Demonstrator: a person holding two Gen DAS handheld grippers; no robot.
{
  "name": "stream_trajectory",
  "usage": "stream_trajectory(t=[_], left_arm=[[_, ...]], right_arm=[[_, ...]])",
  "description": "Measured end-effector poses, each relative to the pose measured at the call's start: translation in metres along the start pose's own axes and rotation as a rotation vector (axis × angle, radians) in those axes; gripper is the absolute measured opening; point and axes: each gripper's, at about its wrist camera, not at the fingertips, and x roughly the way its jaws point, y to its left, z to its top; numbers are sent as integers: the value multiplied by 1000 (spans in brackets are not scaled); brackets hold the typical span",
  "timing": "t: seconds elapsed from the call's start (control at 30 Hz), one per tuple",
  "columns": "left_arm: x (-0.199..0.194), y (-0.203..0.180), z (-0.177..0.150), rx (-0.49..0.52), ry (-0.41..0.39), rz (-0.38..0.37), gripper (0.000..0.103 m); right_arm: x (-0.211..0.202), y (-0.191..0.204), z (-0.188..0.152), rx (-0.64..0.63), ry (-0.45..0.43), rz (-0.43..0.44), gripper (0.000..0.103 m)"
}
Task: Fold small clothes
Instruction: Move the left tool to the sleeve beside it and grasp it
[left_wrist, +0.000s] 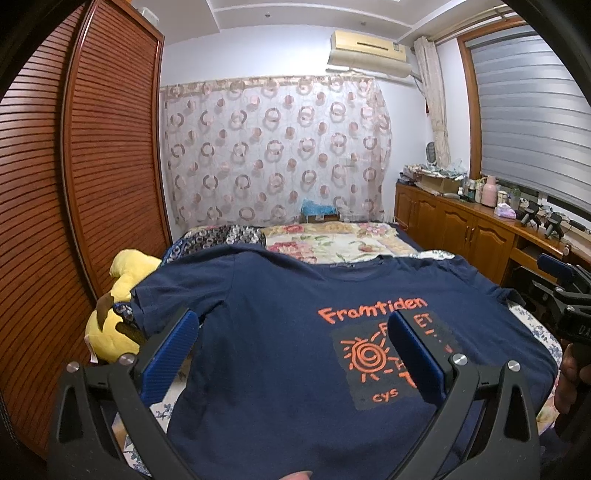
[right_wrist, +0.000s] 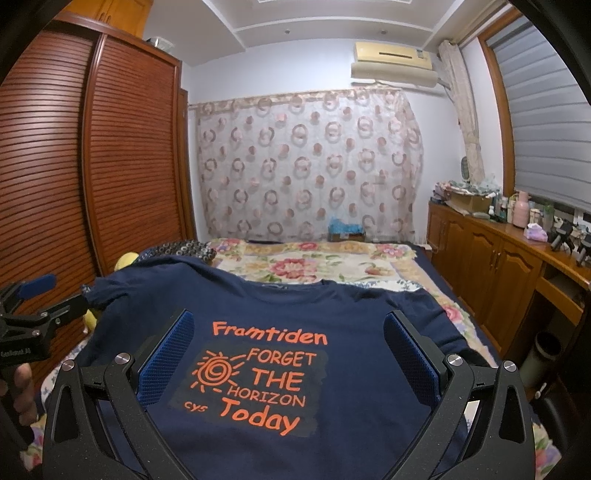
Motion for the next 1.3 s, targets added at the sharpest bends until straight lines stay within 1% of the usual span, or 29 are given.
stream_trajectory(t=[0.13, 0.17, 0.47, 0.6, 0.83, 1.0, 1.17, 1.23, 1.3], left_arm=[[7, 13, -8, -8, 33, 14, 103], [12, 11, -16, -8, 40, 19, 103], [28, 34, -29, -17, 89, 49, 103], [33, 47, -30, -27, 105, 64, 103], [42, 75, -33, -53, 143, 63, 103], [51, 90, -33, -48, 163, 76, 103], [63, 110, -30, -50, 181, 65, 103], [68, 119, -26, -57, 185, 65, 102], [74, 128, -22, -59, 190, 68, 97]], right_arm=[[12, 1, -9, -1, 33, 14, 103], [13, 2, -14, -1, 36, 17, 103], [20, 2, -15, -12, 70, 51, 103], [22, 4, -18, -23, 80, 64, 103], [30, 14, -24, -36, 104, 97, 103], [44, 23, -29, -63, 128, 127, 103], [67, 31, -32, -89, 169, 160, 103], [75, 32, -30, -94, 180, 175, 103], [83, 32, -27, -103, 190, 194, 103]])
